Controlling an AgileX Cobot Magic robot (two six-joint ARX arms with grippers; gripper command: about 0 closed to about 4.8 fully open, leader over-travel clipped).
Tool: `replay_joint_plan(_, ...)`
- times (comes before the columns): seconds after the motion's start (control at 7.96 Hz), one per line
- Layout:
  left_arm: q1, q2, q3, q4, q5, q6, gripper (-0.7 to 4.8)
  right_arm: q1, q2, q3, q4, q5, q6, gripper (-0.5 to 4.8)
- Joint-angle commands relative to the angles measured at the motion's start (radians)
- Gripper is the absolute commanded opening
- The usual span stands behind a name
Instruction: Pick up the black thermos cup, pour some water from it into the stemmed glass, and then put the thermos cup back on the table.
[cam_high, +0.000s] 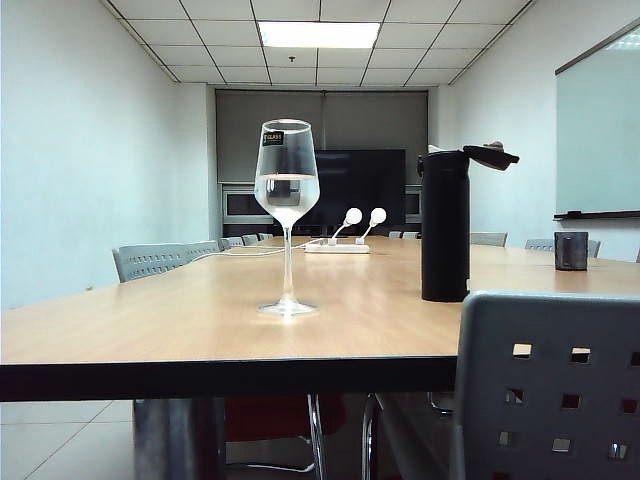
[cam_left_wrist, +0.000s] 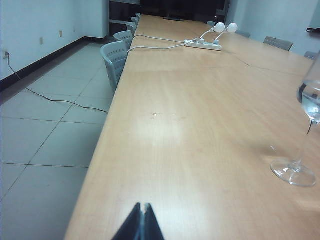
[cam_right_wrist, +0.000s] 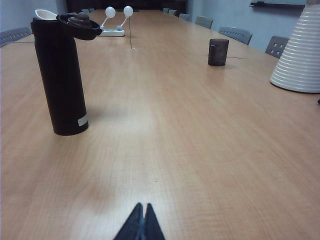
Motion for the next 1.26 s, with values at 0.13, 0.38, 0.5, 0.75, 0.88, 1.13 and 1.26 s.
replay_joint_plan(0.13,0.0,0.001,-0.001,0.008,-0.003,0.004,-0.05,0.0,0.0,-0.003,-0.014,-0.002,-0.024,-0.01)
replay_joint_plan(0.38,0.0,0.001,-0.001,0.007,-0.006,0.004,-0.05,0.0,0.0,-0.003,-0.011,-0.026,-0.024,-0.01)
replay_joint_plan(0.5,0.0,0.001,0.002,0.011,-0.006,-0.047,1.91,0.0,0.0,0.007,0.003,-0.027,0.029,1.22)
replay_joint_plan(0.75,0.0,0.001,0.008,0.014,0.004,-0.056,4.17,0.0,0.0,0.05,-0.028,-0.044,0.029,2.72)
replay_joint_plan(0.88,0.0,0.001,0.03,0.011,0.029,-0.057,4.74,0.0,0.0,0.101,-0.083,-0.072,0.028,3.13)
replay_joint_plan(1.13,-0.001,0.002,0.169,-0.08,0.097,-0.061,4.79,0.0,0.001,0.264,-0.176,-0.161,0.029,3.79)
replay_joint_plan(1.26,-0.001,0.006,0.276,-0.125,0.099,-0.104,4.79,0.0,0.04,0.404,-0.225,-0.155,0.027,3.83)
